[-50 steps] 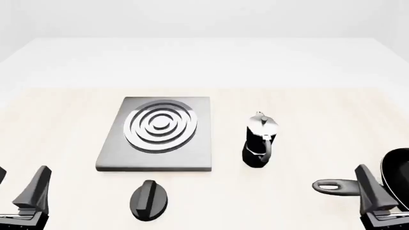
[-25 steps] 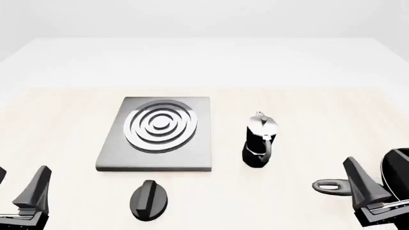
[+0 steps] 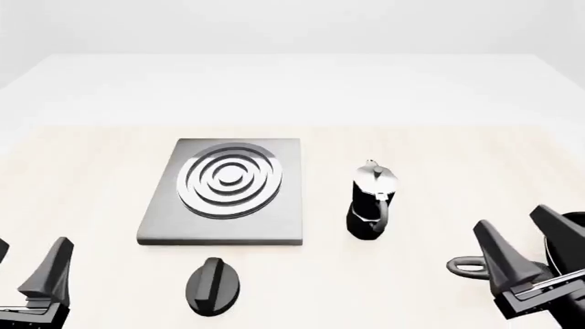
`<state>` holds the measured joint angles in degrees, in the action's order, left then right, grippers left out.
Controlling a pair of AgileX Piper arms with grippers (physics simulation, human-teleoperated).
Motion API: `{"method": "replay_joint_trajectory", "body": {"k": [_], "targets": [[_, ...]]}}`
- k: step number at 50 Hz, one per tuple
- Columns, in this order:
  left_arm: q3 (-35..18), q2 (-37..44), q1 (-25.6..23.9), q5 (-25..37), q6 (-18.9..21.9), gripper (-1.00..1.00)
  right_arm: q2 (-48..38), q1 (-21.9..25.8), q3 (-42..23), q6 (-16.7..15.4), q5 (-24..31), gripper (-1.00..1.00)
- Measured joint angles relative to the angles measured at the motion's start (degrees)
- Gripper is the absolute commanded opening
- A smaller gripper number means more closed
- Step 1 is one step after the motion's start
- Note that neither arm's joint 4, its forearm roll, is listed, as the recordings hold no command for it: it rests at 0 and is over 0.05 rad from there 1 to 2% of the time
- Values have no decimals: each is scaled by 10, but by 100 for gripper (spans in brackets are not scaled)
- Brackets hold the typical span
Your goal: Put the moka pot on the stove.
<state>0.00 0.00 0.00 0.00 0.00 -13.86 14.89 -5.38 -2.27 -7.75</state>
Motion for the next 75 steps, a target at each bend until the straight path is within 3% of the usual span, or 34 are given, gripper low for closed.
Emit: {"method": "replay_joint_trajectory", "body": {"k": [25, 75], "targets": [[0, 0, 0, 0, 0, 100, -92, 41, 7, 1, -85, 100], [0, 0, 0, 0, 0, 100, -394, 71, 7, 7, -347, 100]]}}
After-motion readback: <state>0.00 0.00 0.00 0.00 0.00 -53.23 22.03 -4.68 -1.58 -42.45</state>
